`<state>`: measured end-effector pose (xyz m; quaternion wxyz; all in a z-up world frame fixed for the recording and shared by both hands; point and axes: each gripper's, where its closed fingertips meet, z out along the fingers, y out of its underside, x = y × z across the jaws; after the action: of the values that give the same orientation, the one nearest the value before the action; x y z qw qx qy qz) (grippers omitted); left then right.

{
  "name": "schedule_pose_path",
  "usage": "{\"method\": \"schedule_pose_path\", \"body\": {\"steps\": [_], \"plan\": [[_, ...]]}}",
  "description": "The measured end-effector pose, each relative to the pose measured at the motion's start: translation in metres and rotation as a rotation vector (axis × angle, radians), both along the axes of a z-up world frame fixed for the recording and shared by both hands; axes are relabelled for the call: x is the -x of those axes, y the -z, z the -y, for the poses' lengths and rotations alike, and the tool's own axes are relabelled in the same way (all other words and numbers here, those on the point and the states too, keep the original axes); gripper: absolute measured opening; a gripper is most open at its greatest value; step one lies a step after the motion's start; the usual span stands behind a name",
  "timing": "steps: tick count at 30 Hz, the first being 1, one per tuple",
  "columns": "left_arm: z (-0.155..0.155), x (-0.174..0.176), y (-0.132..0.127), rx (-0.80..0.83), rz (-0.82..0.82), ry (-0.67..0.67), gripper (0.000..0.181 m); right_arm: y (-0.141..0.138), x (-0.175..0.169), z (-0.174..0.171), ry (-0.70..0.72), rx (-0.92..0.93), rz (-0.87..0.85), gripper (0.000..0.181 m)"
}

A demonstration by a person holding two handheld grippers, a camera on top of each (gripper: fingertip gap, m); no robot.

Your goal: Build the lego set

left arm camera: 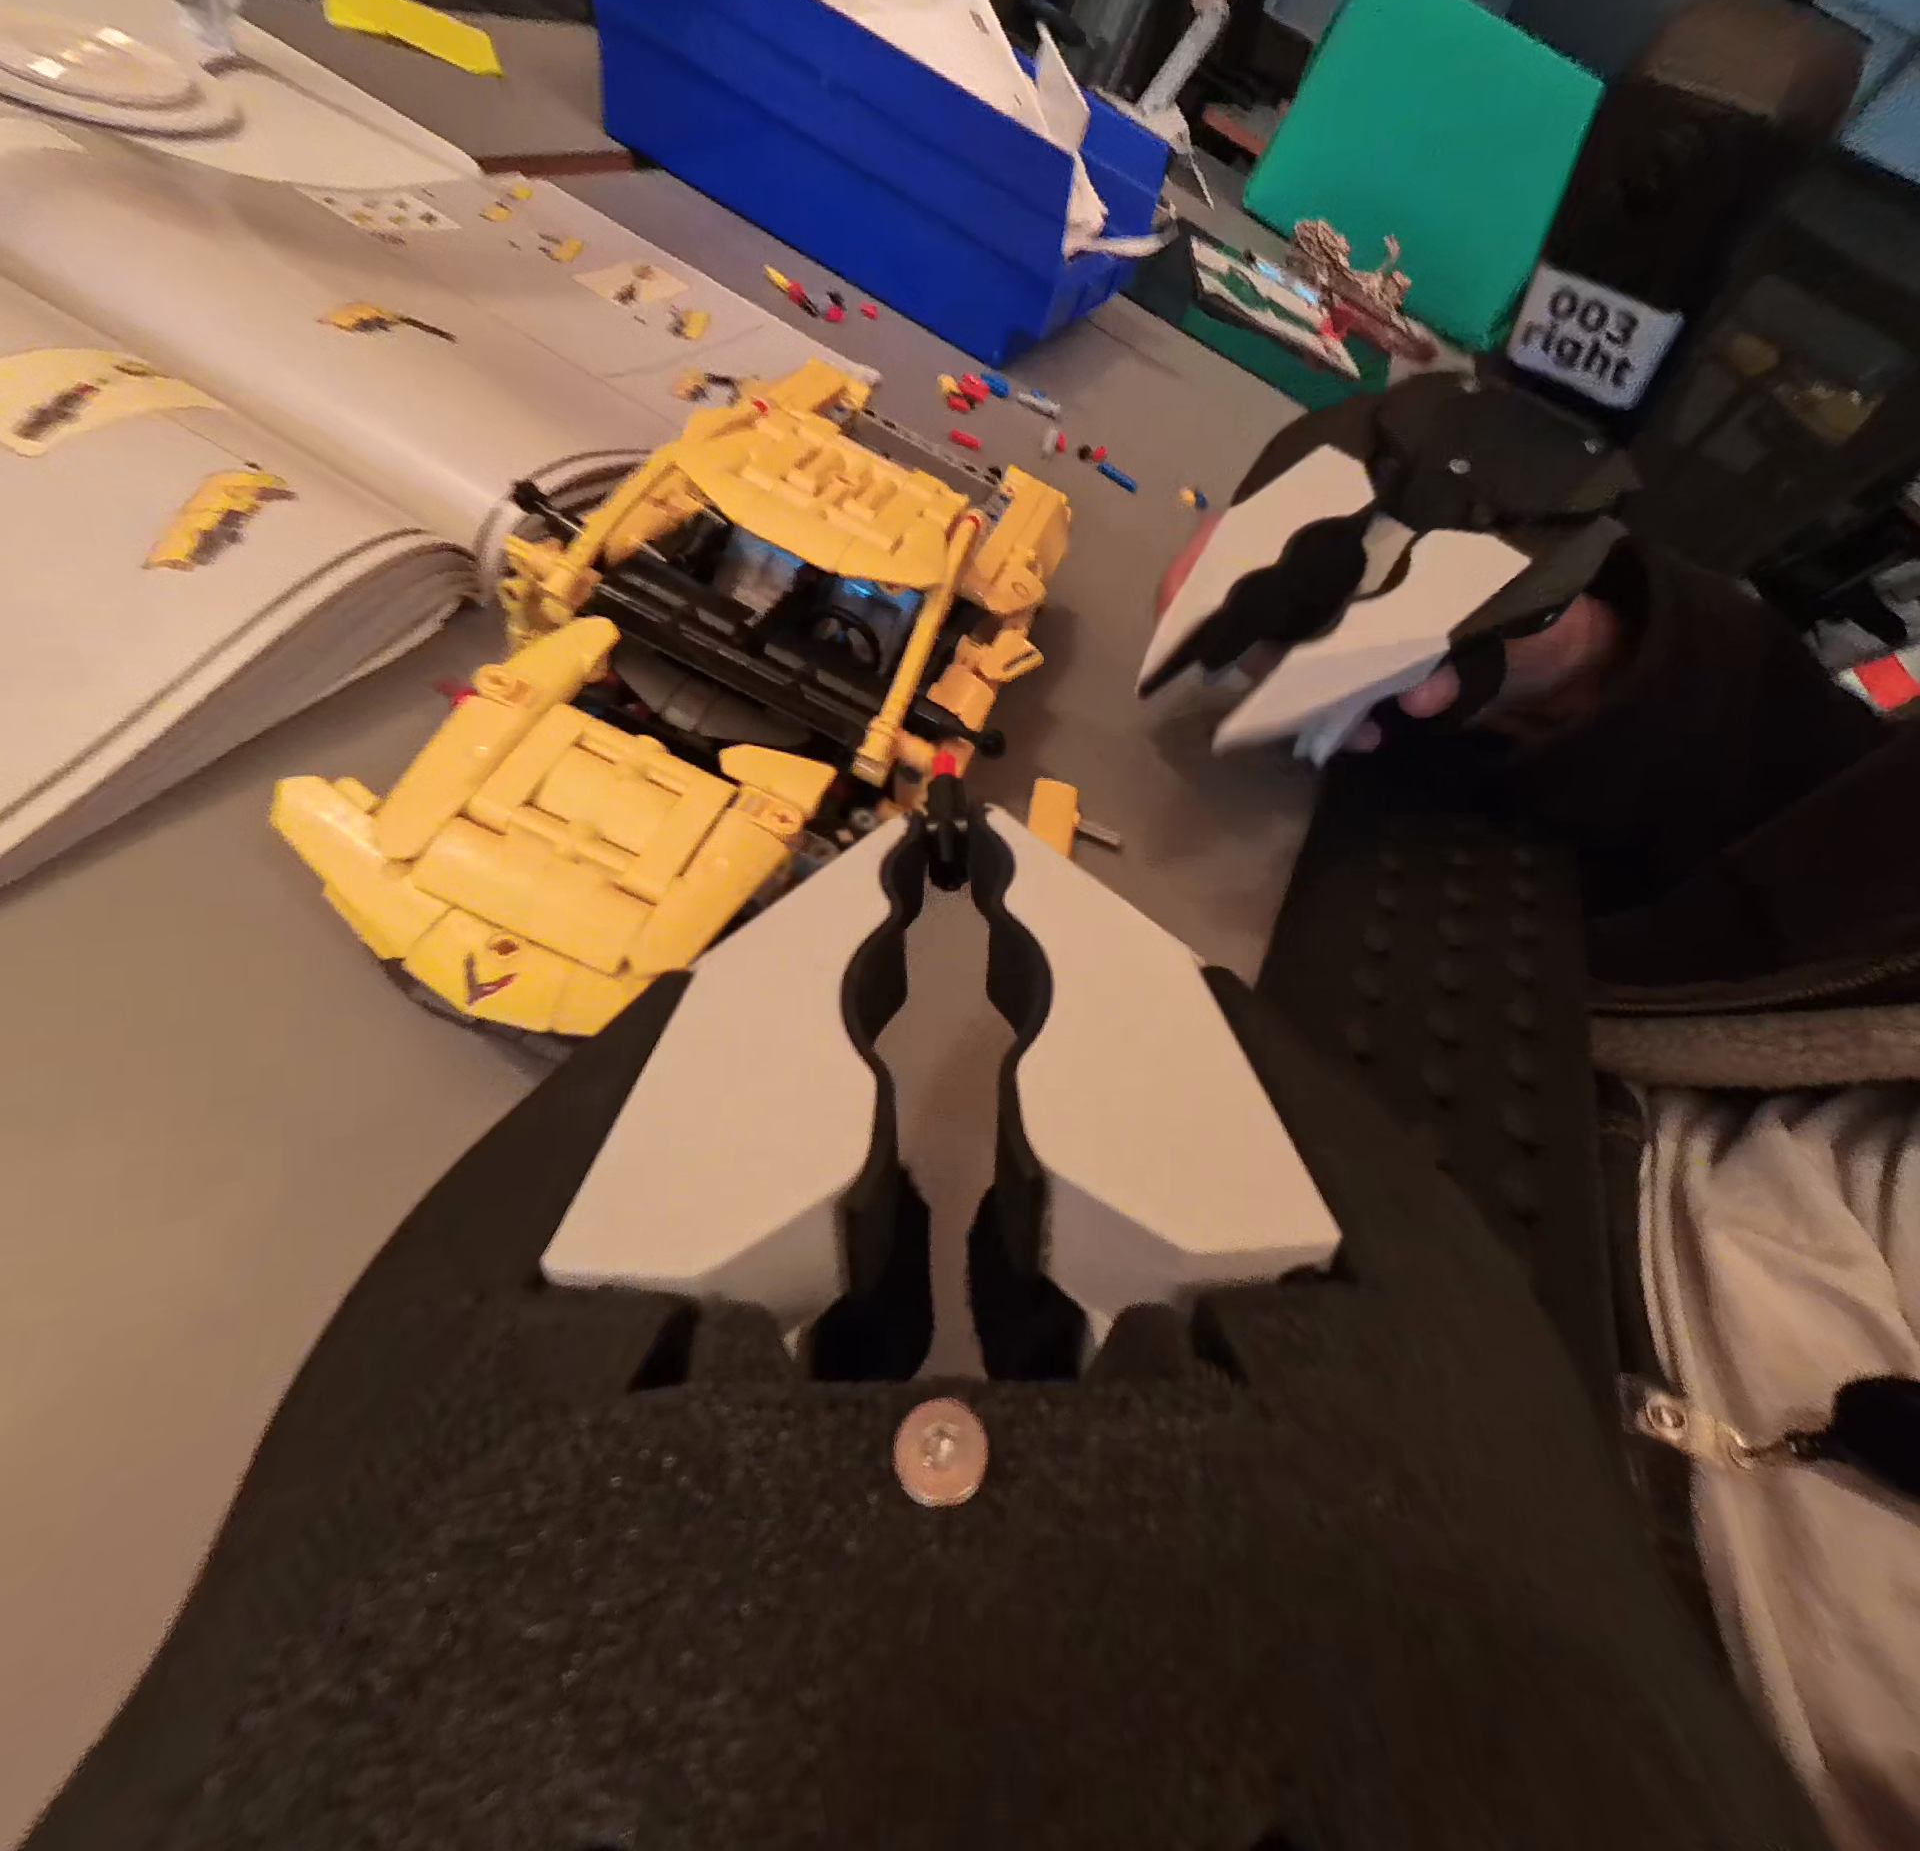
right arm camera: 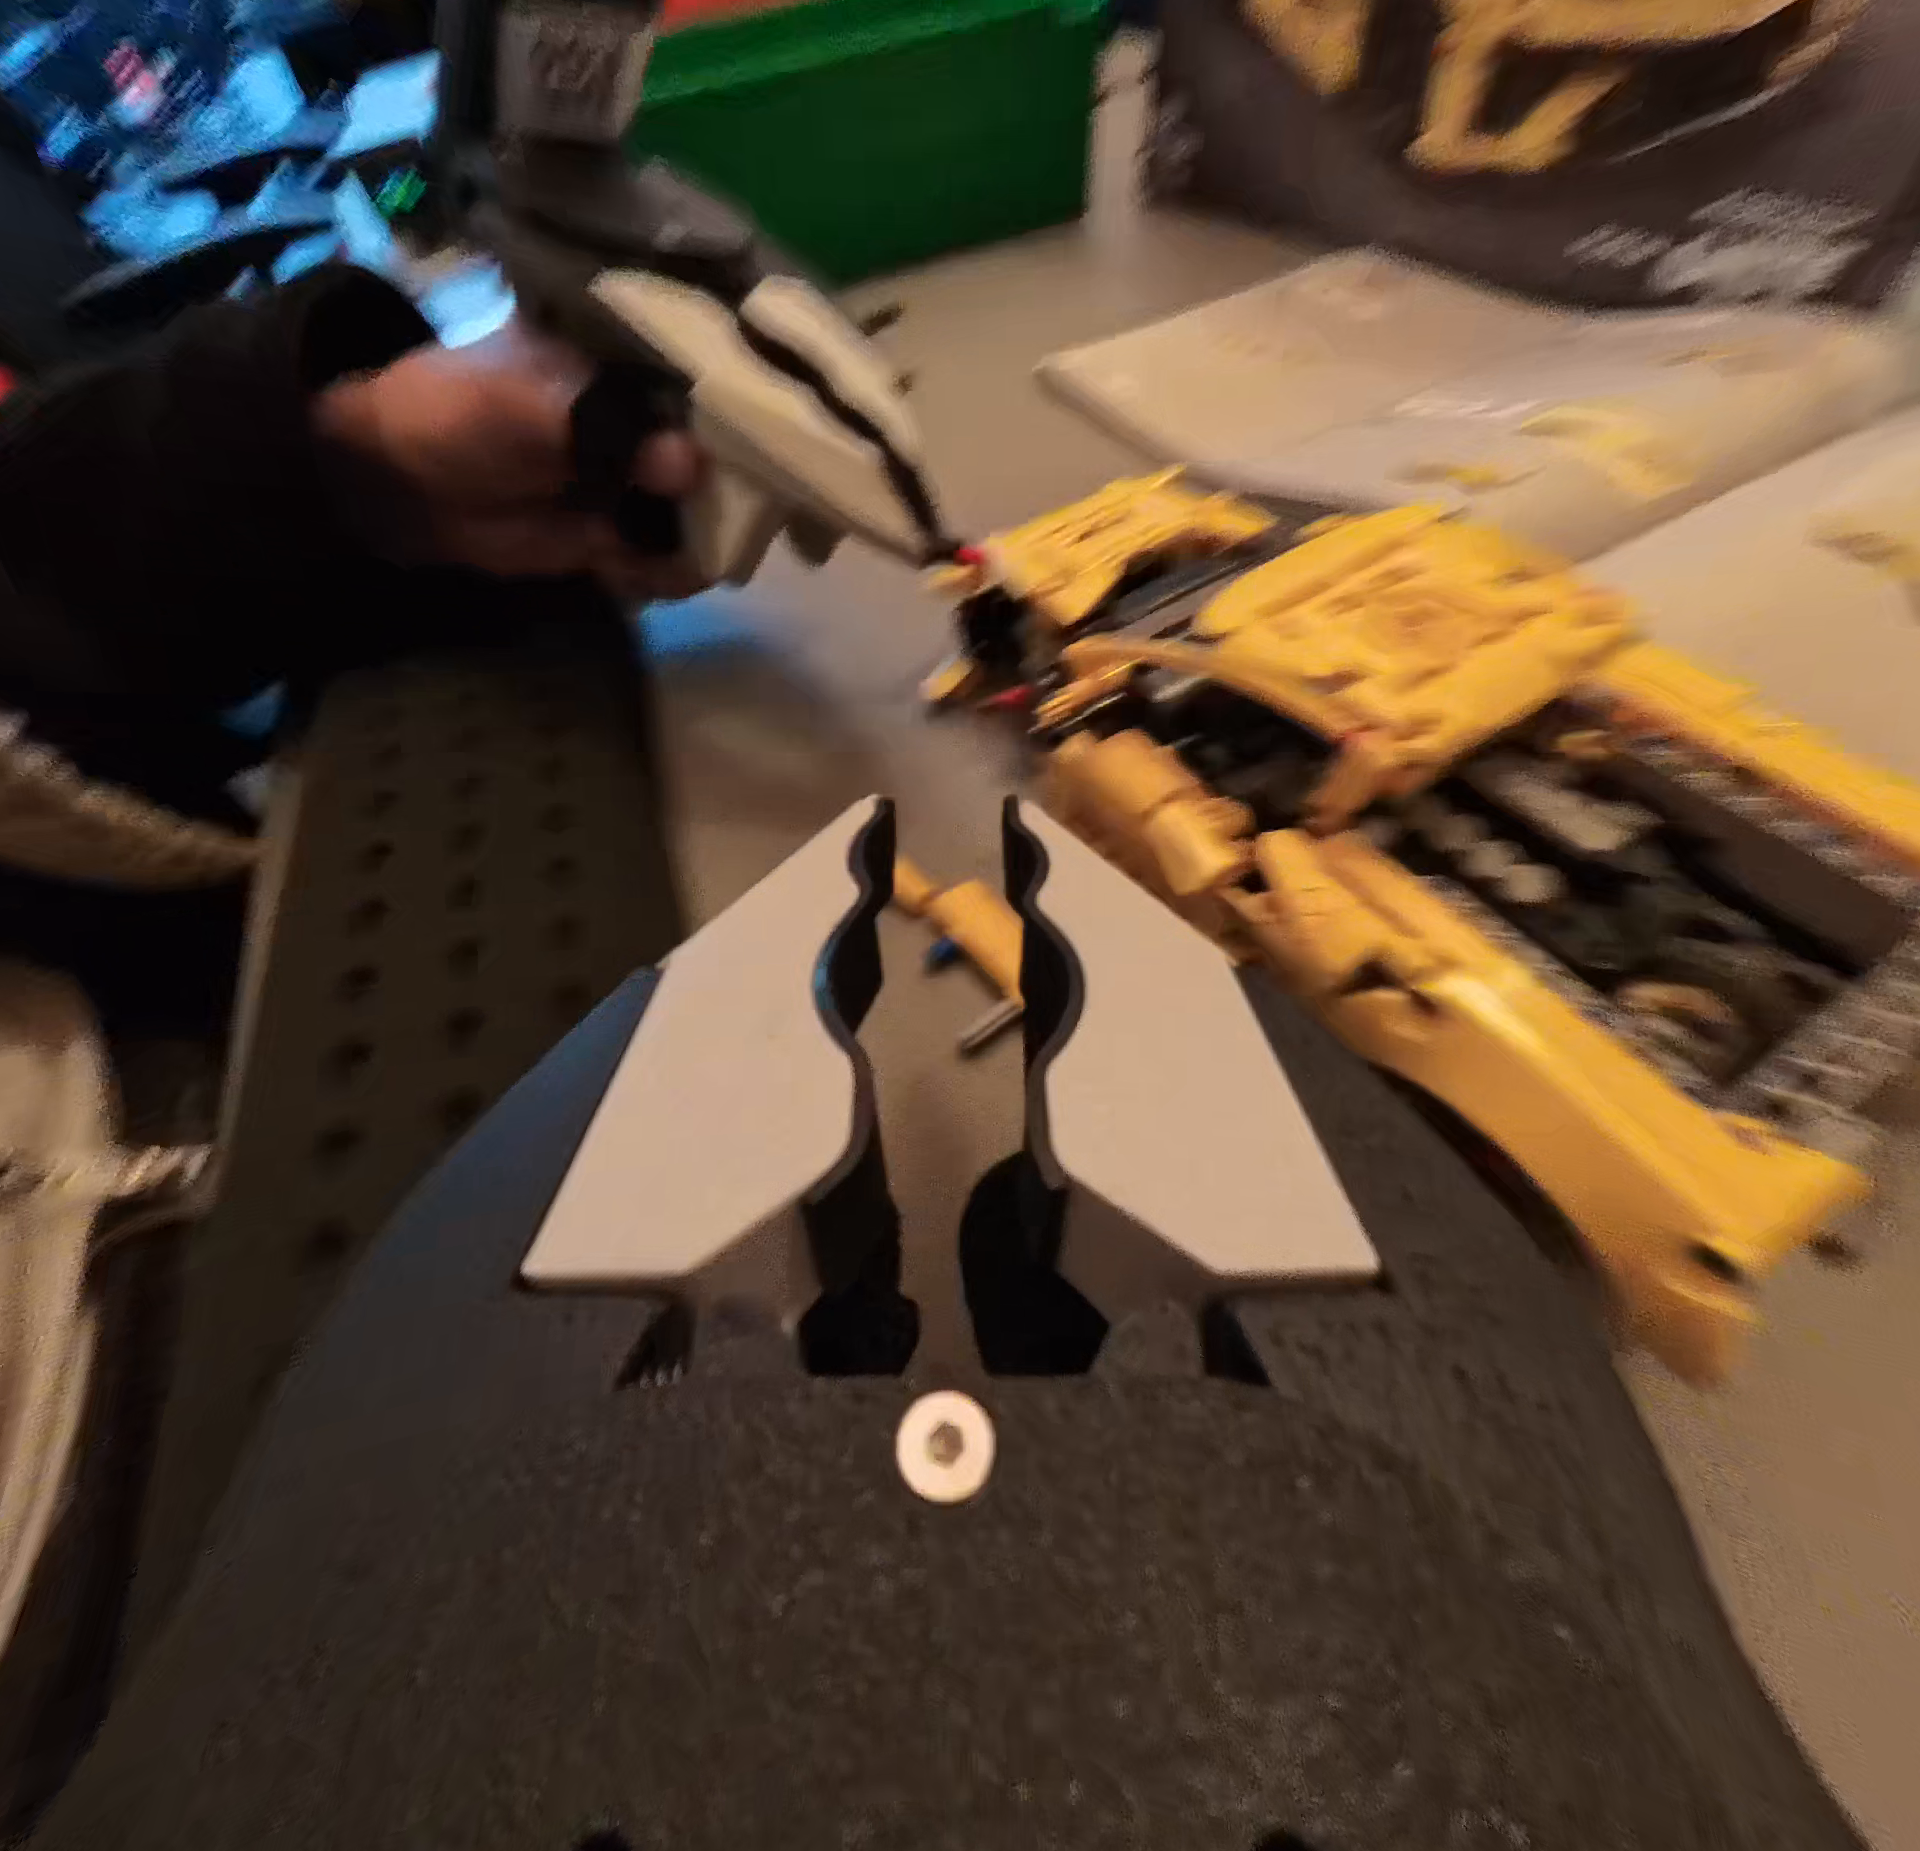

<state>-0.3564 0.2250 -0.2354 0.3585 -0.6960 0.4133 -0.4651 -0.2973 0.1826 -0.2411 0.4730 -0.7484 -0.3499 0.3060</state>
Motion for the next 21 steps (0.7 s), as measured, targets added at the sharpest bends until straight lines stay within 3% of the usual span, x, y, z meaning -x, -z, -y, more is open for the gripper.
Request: {"method": "schedule_pose_path", "body": {"steps": [2,4,12,21], "plan": [[0.010,-0.005,0.008,-0.020,-0.051,0.053,0.007,0.022,0.015,0.016,-0.136,0.064,0.146,0.023],[0.018,-0.009,0.018,-0.051,-0.118,0.099,0.007,0.034,0.017,0.013,-0.183,0.025,0.308,0.028],[0.041,-0.007,0.042,-0.144,-0.272,0.250,0.007,0.048,0.033,0.007,-0.467,-0.045,0.516,0.026],[0.053,-0.006,0.039,-0.194,-0.260,0.321,0.007,0.062,0.039,0.002,-0.501,-0.166,0.568,0.009]]}}
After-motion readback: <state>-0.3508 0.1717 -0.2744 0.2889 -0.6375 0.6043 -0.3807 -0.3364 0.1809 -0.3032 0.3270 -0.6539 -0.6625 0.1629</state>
